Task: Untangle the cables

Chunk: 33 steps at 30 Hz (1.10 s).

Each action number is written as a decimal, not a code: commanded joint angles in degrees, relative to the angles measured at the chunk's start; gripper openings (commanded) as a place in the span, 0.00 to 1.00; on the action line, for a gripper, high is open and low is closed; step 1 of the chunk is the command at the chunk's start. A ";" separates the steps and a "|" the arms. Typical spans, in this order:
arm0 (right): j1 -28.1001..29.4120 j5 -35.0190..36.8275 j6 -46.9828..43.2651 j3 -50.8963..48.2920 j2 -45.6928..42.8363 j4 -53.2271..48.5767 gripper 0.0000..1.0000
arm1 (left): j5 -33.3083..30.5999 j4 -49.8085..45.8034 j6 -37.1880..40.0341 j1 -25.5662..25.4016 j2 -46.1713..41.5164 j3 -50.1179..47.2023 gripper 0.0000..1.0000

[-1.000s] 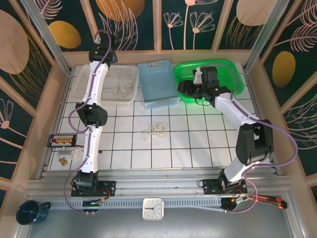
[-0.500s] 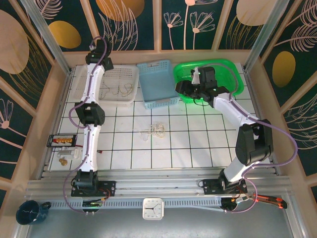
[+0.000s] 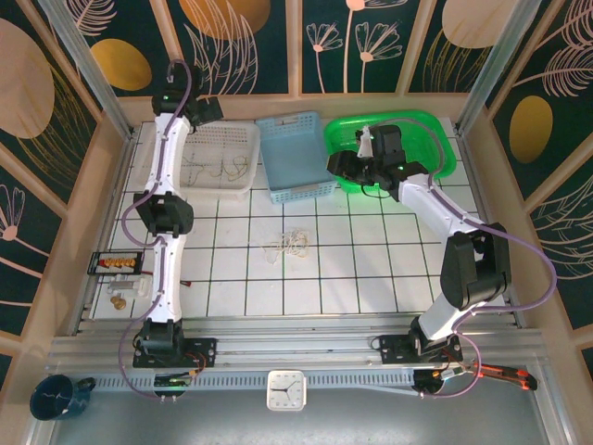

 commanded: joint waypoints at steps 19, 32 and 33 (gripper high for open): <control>6.79 2.79 -5.47 -13.66 -16.73 6.24 0.53 | 17.28 -4.37 -0.61 -0.25 -39.79 -28.09 0.99; 12.72 6.96 -4.88 -23.55 -25.95 8.96 0.53 | 22.13 35.78 -14.17 -0.98 -86.73 -94.70 0.99; 13.71 7.32 -4.80 -24.43 -26.24 9.32 0.53 | 23.00 38.86 -15.70 -0.98 -89.67 -99.43 0.99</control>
